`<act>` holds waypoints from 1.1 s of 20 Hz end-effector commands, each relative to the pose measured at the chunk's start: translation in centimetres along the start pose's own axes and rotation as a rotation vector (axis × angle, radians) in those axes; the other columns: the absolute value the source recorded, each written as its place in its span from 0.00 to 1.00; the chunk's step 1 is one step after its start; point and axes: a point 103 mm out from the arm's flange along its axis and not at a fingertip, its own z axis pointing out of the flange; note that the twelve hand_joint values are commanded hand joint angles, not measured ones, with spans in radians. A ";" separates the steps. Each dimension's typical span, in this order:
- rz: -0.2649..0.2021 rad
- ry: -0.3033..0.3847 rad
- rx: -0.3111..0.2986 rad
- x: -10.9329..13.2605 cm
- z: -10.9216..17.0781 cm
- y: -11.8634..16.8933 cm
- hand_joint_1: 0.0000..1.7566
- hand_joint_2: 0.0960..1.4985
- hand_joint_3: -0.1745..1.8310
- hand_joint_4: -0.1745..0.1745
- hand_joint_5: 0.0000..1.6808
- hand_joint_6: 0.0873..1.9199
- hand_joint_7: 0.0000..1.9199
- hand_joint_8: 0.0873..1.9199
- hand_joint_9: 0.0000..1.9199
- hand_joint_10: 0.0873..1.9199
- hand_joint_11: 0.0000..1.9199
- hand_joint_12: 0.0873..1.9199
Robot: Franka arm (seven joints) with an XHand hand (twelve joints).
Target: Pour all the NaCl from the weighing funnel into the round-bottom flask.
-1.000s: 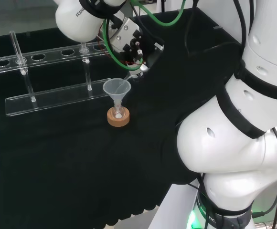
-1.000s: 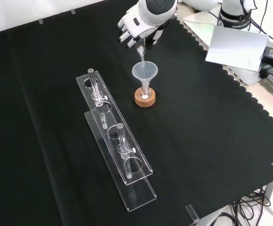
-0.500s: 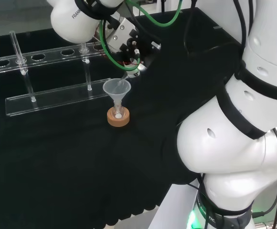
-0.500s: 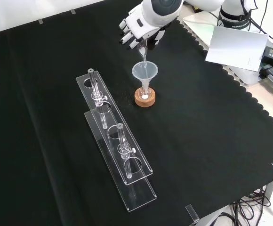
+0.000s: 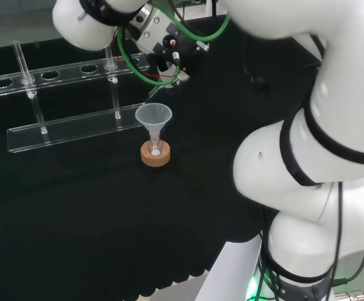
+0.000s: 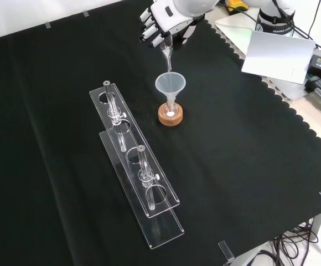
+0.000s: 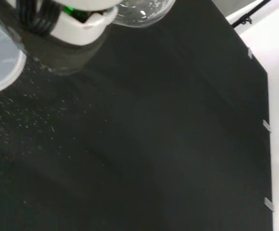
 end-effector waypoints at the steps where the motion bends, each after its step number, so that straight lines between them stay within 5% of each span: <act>1: -0.041 -0.082 0.083 1.9 3.6 1.2 0.63 0.44 0.36 1.00 0.76 0.29 0.41 0.31 0.65 0.00 0.59 0.40; 6: -0.031 -0.087 0.036 2.3 3.0 0.9 0.63 0.44 0.36 1.00 0.76 0.28 0.41 0.31 0.65 0.00 0.59 0.40; 22: -0.041 -0.162 0.023 2.4 1.6 0.8 0.63 0.44 0.36 1.00 0.77 0.28 0.40 0.31 0.65 0.00 0.59 0.40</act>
